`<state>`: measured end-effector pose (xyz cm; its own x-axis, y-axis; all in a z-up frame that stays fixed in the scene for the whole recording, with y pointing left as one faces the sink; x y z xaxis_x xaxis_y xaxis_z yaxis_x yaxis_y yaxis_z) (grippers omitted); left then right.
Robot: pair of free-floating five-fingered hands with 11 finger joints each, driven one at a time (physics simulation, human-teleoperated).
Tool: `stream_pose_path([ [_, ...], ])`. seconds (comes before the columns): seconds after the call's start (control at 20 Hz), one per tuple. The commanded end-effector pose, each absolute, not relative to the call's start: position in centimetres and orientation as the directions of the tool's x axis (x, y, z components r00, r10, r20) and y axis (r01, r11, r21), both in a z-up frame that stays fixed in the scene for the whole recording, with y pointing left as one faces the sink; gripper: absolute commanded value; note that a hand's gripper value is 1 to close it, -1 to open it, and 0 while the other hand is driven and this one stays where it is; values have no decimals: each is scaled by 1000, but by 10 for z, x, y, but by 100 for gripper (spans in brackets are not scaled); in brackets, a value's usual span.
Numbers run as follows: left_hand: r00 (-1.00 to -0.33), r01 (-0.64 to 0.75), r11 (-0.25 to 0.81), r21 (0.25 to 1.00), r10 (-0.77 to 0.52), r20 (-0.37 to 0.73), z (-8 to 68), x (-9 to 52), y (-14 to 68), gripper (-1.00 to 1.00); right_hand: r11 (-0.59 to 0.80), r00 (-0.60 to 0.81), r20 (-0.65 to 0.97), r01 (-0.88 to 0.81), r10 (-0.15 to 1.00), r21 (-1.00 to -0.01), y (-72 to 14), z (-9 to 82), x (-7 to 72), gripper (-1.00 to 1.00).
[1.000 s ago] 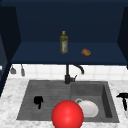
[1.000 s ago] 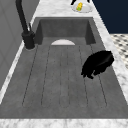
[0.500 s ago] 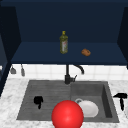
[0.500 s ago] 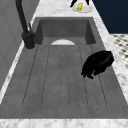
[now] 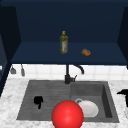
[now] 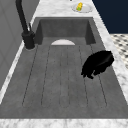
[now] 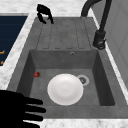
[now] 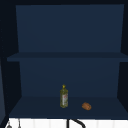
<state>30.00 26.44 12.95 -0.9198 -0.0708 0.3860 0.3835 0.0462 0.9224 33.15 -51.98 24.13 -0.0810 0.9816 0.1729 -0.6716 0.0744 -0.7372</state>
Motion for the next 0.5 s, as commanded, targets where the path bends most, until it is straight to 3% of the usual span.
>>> stream_pose_path([
  [0.0, -920, 384, 46, 922, -71, 386, 130, 300, 264, 0, 93, -95, 210, -673, 973, -734, -538, 264, 332, -100],
  [0.45, -920, 384, 46, 922, -71, 386, 130, 300, 264, 0, 124, -89, 246, -672, 965, -730, -583, 323, 328, -100],
])
